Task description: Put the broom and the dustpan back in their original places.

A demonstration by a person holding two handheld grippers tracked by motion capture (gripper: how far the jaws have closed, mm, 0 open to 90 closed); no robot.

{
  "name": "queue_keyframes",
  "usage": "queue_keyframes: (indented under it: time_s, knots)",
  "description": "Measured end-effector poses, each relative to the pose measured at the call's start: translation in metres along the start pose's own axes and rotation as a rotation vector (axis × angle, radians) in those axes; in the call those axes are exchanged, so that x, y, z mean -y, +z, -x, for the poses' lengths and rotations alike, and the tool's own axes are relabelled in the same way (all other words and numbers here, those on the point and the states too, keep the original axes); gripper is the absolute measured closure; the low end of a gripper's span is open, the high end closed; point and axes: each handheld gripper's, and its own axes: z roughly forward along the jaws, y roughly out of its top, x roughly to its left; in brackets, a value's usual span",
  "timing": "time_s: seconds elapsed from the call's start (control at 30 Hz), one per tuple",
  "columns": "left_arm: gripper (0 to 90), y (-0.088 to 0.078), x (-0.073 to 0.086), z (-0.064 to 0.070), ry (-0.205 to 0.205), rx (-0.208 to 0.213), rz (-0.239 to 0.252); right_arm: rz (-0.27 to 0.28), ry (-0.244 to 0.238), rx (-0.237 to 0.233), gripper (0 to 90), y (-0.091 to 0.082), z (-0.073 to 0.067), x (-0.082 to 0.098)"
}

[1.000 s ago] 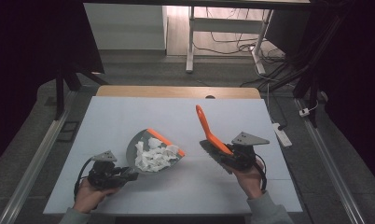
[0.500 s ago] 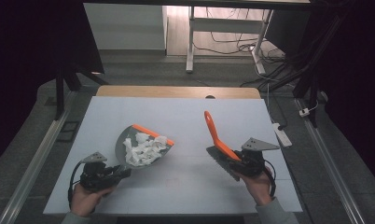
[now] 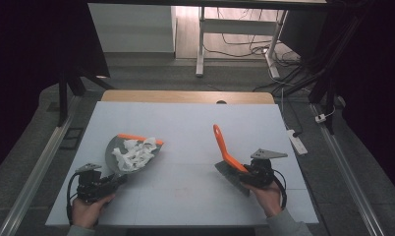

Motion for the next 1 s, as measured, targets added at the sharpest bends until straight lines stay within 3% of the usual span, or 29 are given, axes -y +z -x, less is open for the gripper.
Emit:
queue_keyframes:
  time_s: [0.43,0.7,0.9,1.0]
  knots:
    - [61.2,0.009,0.002,-0.005,-0.049,-0.069,-0.013,-0.053,0.063,0.020,70.7,0.008,0.013,0.007]
    - [61.1,0.021,0.001,-0.002,-0.040,-0.100,-0.044,-0.096,0.084,0.067,69.6,0.013,0.033,0.007]
    - [60.3,0.023,0.001,-0.002,-0.042,-0.089,-0.047,-0.145,0.044,0.124,56.2,0.015,0.044,0.005]
    - [55.2,0.022,0.001,-0.003,-0.045,-0.087,-0.047,-0.159,0.059,0.116,52.2,0.017,0.050,0.006]
